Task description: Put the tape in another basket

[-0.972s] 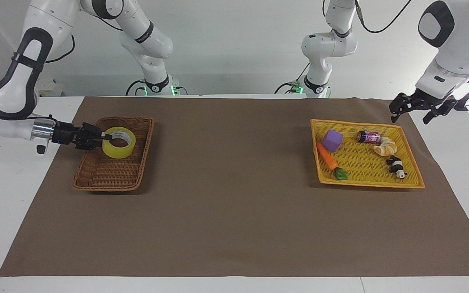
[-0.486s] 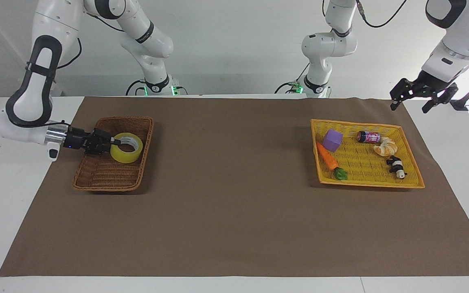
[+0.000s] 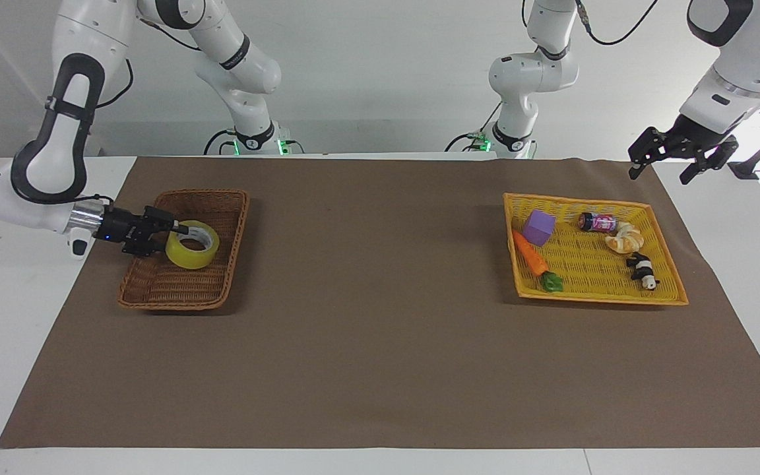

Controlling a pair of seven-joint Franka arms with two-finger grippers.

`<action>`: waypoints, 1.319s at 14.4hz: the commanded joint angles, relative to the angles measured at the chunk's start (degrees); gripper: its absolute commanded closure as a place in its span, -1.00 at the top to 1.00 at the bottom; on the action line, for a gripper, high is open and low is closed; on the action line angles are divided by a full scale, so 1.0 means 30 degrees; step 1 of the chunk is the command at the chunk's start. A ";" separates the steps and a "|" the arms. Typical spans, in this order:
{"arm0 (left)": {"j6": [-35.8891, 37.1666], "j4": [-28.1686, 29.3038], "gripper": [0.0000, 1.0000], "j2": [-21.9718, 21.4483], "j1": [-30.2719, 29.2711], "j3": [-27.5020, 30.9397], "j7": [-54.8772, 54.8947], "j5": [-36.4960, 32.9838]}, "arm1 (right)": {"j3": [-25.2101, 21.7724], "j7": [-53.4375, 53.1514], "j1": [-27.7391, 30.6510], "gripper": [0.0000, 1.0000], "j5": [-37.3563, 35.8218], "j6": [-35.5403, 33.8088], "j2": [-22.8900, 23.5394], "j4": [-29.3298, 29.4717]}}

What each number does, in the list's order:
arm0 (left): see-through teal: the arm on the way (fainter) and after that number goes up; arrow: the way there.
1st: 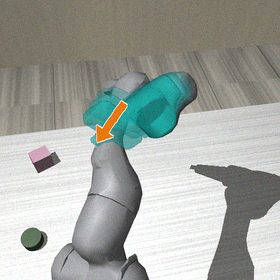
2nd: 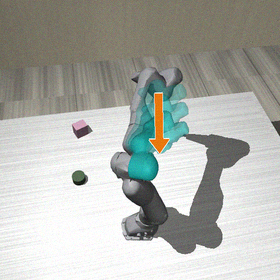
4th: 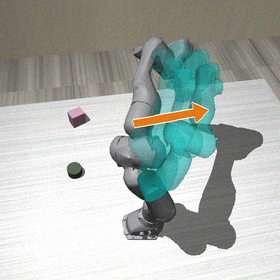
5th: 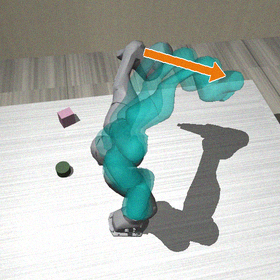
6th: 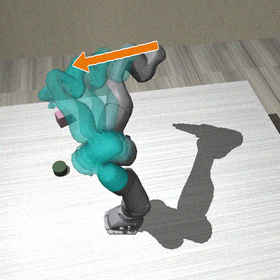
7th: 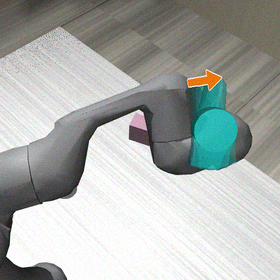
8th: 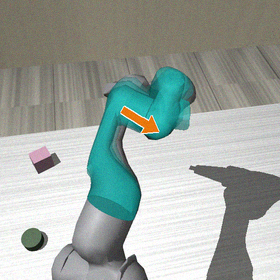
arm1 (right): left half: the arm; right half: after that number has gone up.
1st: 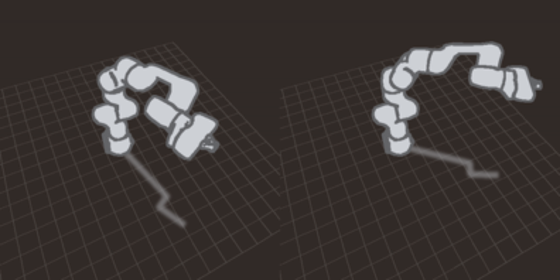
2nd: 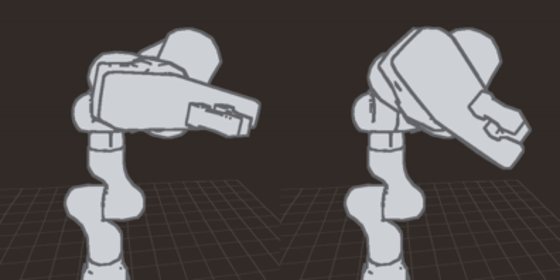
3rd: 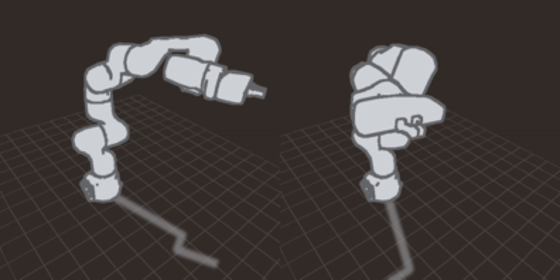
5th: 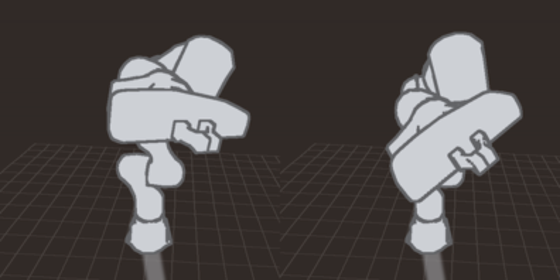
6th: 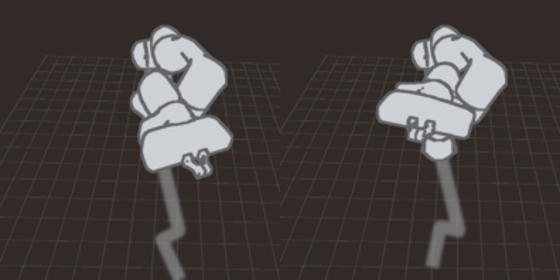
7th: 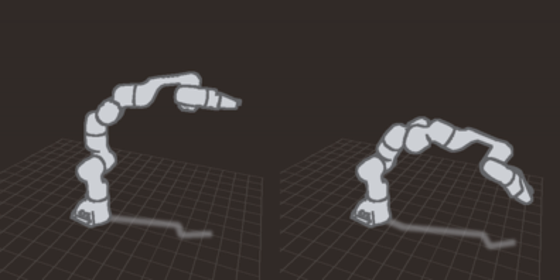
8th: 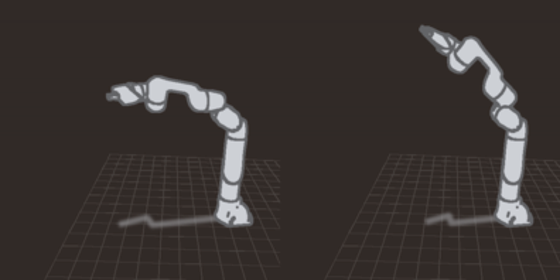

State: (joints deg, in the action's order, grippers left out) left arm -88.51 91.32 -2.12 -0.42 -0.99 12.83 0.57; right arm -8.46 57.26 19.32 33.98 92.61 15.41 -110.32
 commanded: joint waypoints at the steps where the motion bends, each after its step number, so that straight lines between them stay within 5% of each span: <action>1: 0.0001 0.0028 1.00 0.0178 -0.0358 -0.0343 0.0060 -0.0160 | 0.0124 -0.1473 -0.1222 1.00 -0.2350 0.0944 -0.2228 0.0353; 4: 0.0647 0.0087 1.00 0.0149 -0.0358 -0.0344 -0.0289 -0.0513 | 0.0153 -0.2211 -0.2777 1.00 -0.6104 0.1709 -0.3316 0.1700; 9: 0.1261 0.0029 1.00 0.0178 -0.0299 -0.0314 -0.2864 -0.0512 | 0.0183 -0.5768 -0.4385 1.00 -0.6403 0.1564 -0.5893 0.2287; 12: 0.1233 0.0057 1.00 0.0149 -0.0123 -0.0402 -0.4422 -0.0600 | 0.0212 -1.1544 -0.6318 1.00 -1.0084 -0.0539 -0.6161 0.4450; 19: 0.1263 0.0644 1.00 -0.0056 -0.0036 -0.0315 -0.4277 -0.0688 | 0.0153 -1.5420 -0.6325 1.00 -1.1678 -0.4315 -0.5491 0.7173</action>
State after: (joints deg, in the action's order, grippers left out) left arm -85.40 92.35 -1.37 -0.39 -2.01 0.80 -0.68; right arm -8.18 13.47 -0.27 -0.17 84.28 -3.44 -94.10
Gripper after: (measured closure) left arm 0.000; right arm 0.000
